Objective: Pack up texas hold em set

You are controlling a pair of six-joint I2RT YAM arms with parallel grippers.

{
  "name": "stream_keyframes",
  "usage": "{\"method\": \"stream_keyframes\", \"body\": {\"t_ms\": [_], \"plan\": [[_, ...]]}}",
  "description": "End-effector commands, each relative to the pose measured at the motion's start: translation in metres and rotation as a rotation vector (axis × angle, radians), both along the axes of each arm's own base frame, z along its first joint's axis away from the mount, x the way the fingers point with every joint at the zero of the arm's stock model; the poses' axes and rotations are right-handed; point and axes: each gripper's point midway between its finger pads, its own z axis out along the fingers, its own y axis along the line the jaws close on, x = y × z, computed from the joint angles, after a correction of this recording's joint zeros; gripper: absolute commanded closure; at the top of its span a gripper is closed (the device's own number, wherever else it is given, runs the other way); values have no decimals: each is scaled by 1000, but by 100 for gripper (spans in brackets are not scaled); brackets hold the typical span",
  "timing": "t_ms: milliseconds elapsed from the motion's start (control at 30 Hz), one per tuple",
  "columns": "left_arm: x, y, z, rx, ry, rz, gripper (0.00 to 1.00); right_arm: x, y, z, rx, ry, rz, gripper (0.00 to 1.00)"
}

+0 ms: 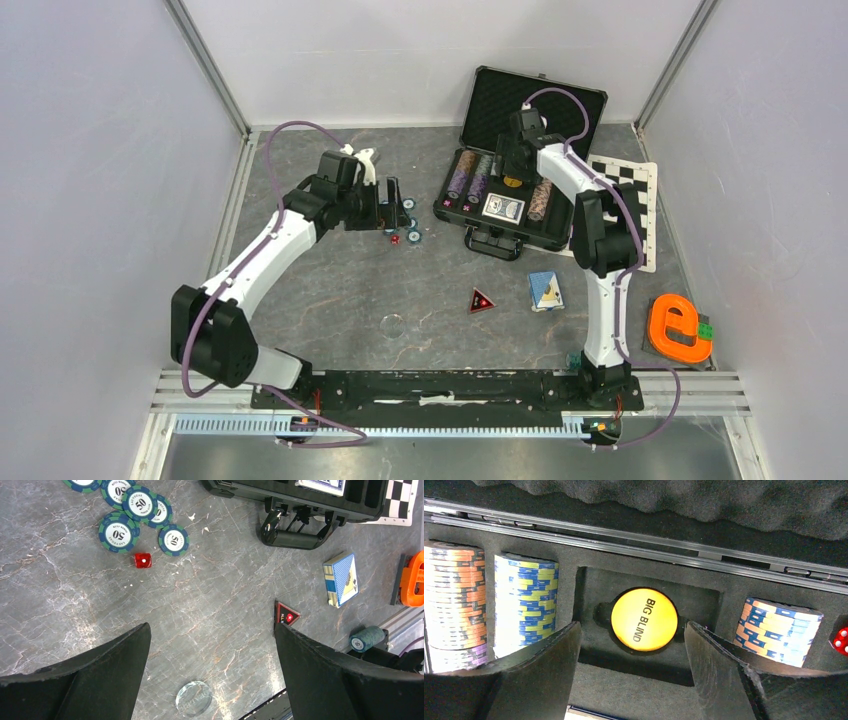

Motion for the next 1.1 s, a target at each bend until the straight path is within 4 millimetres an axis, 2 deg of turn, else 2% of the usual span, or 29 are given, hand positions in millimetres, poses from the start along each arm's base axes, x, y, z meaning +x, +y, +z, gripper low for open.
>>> {"method": "stream_keyframes", "body": {"t_ms": [0,100,200,233,367,433,467,533,600,733,833,1067], "plan": [[12,-7,17,-40,-52,-22,0,1,-10,32,-2,-38,-5,19],[12,-8,17,-43,-52,-24,0,-2,-5,59,23,-81,17,20],[12,-7,18,-40,-56,-23,0,-16,-2,87,4,-120,67,21],[11,-6,18,-38,-60,-22,0,-23,-2,97,-16,-135,86,20],[11,-2,19,-27,-75,-15,0,-72,-12,102,-80,-93,130,22],[11,1,20,-24,-85,-7,0,-108,-20,89,-89,-38,137,24],[12,2,20,-24,-89,-4,0,-124,-23,89,-86,-31,142,24],[14,3,21,-25,-98,5,0,-158,-28,76,-85,9,158,22],[14,4,23,-27,-105,8,0,-193,-34,56,-100,69,181,18],[13,4,28,-40,-123,9,0,-241,-44,23,-135,155,234,3],[9,4,28,-58,-125,8,0,-264,-54,-2,-166,223,238,2],[-2,4,26,-78,-111,7,0,-291,-55,-34,-146,292,238,6]]}}
